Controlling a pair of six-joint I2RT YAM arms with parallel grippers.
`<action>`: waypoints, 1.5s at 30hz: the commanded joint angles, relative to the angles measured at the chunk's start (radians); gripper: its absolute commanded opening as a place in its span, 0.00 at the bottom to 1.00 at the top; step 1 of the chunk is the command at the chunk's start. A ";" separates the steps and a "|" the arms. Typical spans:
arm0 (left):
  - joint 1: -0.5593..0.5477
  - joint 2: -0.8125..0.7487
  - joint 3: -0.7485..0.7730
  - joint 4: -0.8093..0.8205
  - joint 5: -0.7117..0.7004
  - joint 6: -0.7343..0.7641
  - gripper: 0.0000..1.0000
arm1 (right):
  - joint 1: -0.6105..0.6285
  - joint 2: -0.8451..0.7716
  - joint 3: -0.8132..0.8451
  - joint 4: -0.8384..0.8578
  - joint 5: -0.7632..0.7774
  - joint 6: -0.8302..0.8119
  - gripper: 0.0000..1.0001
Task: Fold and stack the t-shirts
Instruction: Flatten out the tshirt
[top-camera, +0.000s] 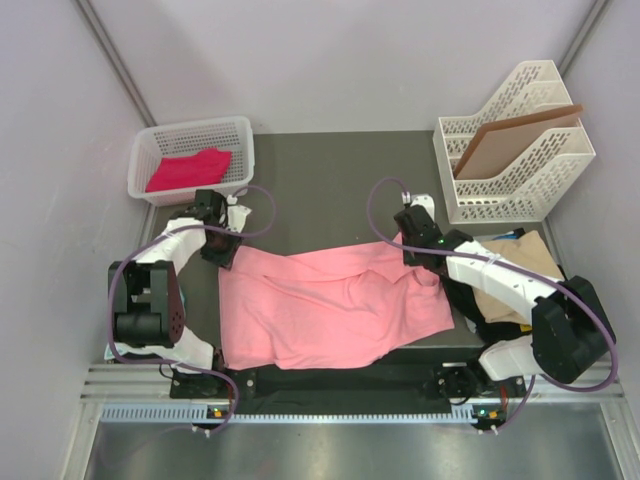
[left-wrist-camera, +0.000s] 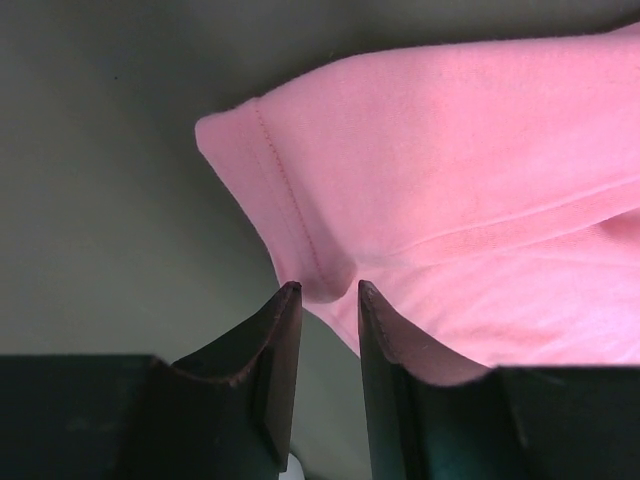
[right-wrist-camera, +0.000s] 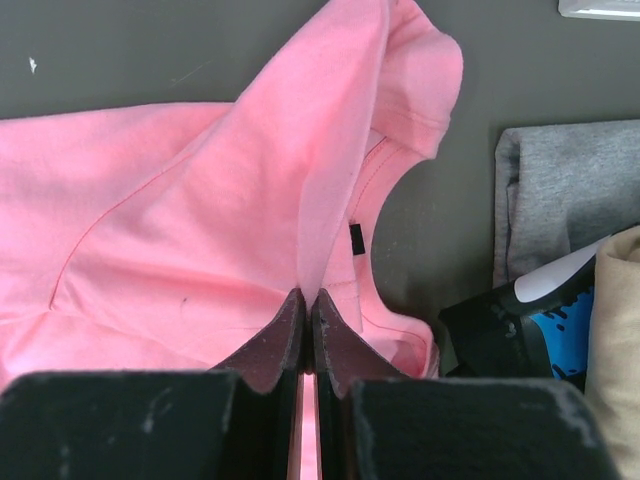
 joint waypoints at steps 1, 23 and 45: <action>0.005 -0.004 -0.009 0.047 -0.033 0.010 0.35 | 0.008 -0.033 -0.013 0.032 0.010 0.002 0.00; 0.068 0.056 0.002 0.059 0.040 -0.012 0.38 | 0.007 -0.039 -0.026 0.039 0.002 0.002 0.00; 0.068 0.073 0.030 0.073 0.048 -0.035 0.14 | 0.010 -0.035 -0.019 0.044 -0.004 -0.007 0.00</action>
